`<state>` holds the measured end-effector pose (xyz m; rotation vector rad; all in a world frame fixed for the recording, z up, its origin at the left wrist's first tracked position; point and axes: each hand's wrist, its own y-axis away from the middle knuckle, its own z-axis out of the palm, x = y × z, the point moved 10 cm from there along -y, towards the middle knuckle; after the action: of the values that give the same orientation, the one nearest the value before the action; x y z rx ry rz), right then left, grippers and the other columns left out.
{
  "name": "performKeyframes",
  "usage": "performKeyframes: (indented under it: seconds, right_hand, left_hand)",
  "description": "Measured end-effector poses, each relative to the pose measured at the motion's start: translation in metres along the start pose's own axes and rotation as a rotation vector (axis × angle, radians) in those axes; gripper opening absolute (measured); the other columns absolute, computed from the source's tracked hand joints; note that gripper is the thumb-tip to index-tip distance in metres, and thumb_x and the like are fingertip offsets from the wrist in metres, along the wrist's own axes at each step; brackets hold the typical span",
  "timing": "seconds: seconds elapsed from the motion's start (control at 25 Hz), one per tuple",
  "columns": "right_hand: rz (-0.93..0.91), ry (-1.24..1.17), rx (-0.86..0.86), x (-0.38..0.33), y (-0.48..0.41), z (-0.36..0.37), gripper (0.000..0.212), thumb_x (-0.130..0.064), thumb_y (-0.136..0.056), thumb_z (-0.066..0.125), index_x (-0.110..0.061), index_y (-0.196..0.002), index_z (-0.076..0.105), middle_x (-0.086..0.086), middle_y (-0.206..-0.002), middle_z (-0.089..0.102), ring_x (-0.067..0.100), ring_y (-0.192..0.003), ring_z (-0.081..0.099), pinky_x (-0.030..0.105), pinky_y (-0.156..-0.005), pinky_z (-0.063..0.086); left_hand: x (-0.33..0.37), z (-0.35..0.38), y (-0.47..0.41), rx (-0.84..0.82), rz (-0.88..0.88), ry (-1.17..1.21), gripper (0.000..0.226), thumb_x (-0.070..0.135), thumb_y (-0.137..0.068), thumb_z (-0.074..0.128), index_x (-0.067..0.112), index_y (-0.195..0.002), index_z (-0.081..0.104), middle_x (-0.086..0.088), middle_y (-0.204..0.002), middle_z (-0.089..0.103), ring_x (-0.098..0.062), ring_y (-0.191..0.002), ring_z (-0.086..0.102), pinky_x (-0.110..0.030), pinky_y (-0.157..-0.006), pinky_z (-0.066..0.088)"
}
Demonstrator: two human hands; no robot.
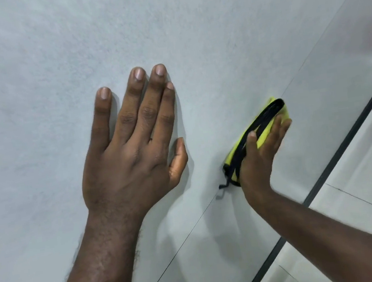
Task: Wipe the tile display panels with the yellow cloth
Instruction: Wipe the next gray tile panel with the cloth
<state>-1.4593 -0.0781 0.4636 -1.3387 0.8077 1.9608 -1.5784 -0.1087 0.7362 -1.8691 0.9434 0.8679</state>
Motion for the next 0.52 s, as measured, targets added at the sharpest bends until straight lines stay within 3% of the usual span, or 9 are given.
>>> performKeyframes:
  seconds: [0.04,0.16,0.2,0.28,0.36,0.4,0.52]
  right_hand:
    - [-0.001,0.002,0.029,-0.018,-0.007,0.004,0.070,-0.039,-0.109,0.041,-0.026,-0.169,0.007,-0.003,-0.178,-0.013,0.010,-0.163,-0.012,0.054,-0.132,0.004]
    - [-0.500,0.089,-0.143,-0.097,0.023,0.035,0.069,-0.023,-0.110,0.049,-0.013,-0.169,0.015,0.001,-0.177,-0.008,0.022,-0.164,-0.012,0.051,-0.133,0.000]
    - [-0.575,0.107,-0.220,-0.098,0.037,0.042,0.069,-0.022,-0.109,0.051,-0.013,-0.169,0.017,0.001,-0.176,-0.008,0.024,-0.164,-0.012,0.051,-0.133,0.000]
    - [-0.491,0.099,-0.160,-0.084,0.031,0.033,0.069,-0.033,-0.109,0.048,-0.017,-0.168,0.018,0.004,-0.178,-0.006,0.021,-0.165,-0.010,0.054,-0.133,0.003]
    - [-0.271,0.019,-0.007,-0.090,0.013,0.029,0.071,-0.040,-0.108,0.043,-0.017,-0.170,0.017,0.006,-0.178,-0.005,0.018,-0.165,-0.008,0.056,-0.132,0.005]
    - [-0.298,0.031,0.019,-0.113,0.017,0.036,0.070,-0.037,-0.109,0.044,-0.015,-0.170,0.017,0.006,-0.178,-0.004,0.020,-0.165,-0.007,0.056,-0.132,0.005]
    - [-0.786,0.149,-0.164,-0.169,0.079,0.074,0.066,-0.020,-0.110,0.052,-0.010,-0.168,0.021,0.004,-0.176,-0.001,0.028,-0.165,-0.007,0.051,-0.133,0.003]
  left_hand:
    - [-0.002,-0.003,0.000,0.011,-0.003,0.032,0.070,0.039,-0.109,0.048,0.005,-0.169,0.032,-0.013,-0.178,0.026,-0.031,-0.165,0.023,-0.058,-0.133,0.016]
    - [-0.017,-0.015,0.006,0.045,-0.077,0.130,0.066,0.033,-0.107,0.048,0.006,-0.167,0.038,-0.013,-0.177,0.027,-0.030,-0.165,0.023,-0.057,-0.134,0.015]
    - [-0.025,-0.018,0.011,0.050,-0.110,0.138,0.067,0.034,-0.108,0.048,0.007,-0.168,0.037,-0.012,-0.177,0.027,-0.029,-0.166,0.023,-0.058,-0.134,0.013]
    - [-0.042,-0.026,0.025,0.049,-0.150,0.115,0.068,0.036,-0.108,0.048,0.013,-0.170,0.034,-0.009,-0.179,0.023,-0.027,-0.167,0.019,-0.061,-0.133,0.008]
    - [-0.064,-0.034,0.042,0.054,-0.177,0.099,0.069,0.038,-0.108,0.048,0.017,-0.172,0.031,-0.008,-0.180,0.019,-0.027,-0.168,0.016,-0.063,-0.132,0.004]
    - [-0.074,-0.038,0.050,0.062,-0.190,0.099,0.069,0.039,-0.108,0.048,0.018,-0.172,0.030,-0.009,-0.180,0.019,-0.027,-0.168,0.015,-0.064,-0.131,0.004]
    - [-0.096,-0.050,0.075,0.088,-0.229,0.087,0.069,0.041,-0.109,0.048,0.020,-0.172,0.030,-0.010,-0.180,0.018,-0.029,-0.168,0.014,-0.065,-0.131,0.004]
